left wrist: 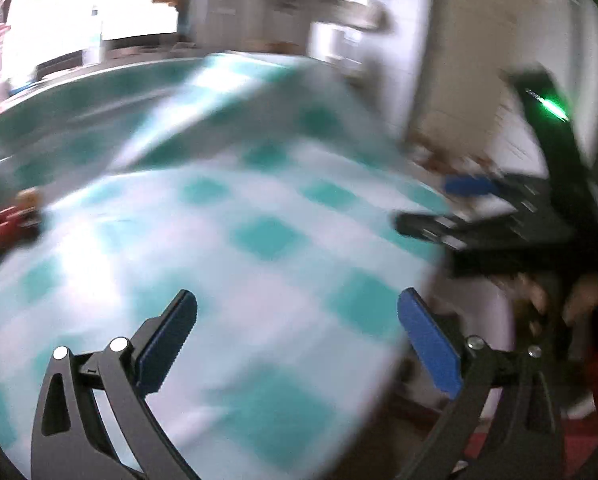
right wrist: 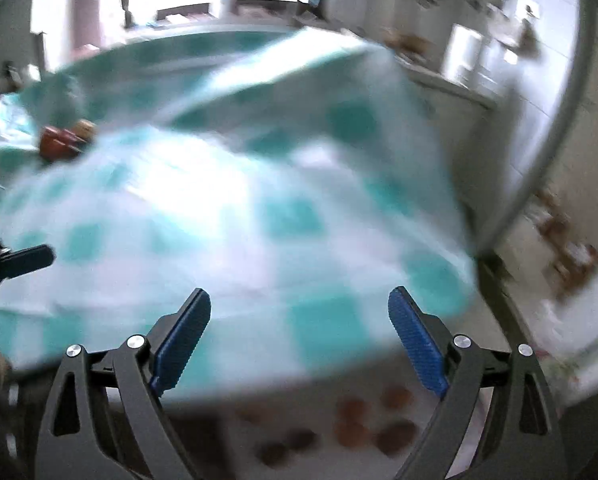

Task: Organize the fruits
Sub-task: 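Move both open tools back over the fruit cluster on the table, then grasp a dark shriveled fruit with the right tool while the left tool grasps a red tomato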

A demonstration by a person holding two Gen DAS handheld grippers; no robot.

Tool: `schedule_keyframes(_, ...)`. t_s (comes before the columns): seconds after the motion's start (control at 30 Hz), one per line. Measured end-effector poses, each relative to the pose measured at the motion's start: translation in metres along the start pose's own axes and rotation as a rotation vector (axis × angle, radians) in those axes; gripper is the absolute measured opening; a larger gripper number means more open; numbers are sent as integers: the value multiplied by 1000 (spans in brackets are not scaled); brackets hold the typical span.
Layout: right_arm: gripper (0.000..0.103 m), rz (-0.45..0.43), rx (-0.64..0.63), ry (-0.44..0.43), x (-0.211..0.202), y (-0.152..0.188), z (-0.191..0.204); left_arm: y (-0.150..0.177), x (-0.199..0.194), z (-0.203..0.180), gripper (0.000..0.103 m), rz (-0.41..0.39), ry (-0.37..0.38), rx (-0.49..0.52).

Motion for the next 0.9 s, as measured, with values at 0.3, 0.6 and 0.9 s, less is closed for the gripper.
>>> schedule_keyframes(0.3,88,66,-155,-222,92,-55,146,-11,-14,207,101,27,-377,-334)
schedule_keyframes(0.6,88,106,-139,-360,174,-121,233,24,-52,322,101,-25,-532,-698)
schedule_keyframes(0.9,73,156,-249,-337,232,-159,292,37,-48,324,101,32,-555,-728)
Point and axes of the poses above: each gripper's, at about its wrist camera, not at the fingertips, and x roughly the way its jaws point, z to its left, y to its underside, the point moved 2 cm from there along x, roughly the way its jaws point, and after that the axes turned 6 degrees about -y, right-handed, at the moved point
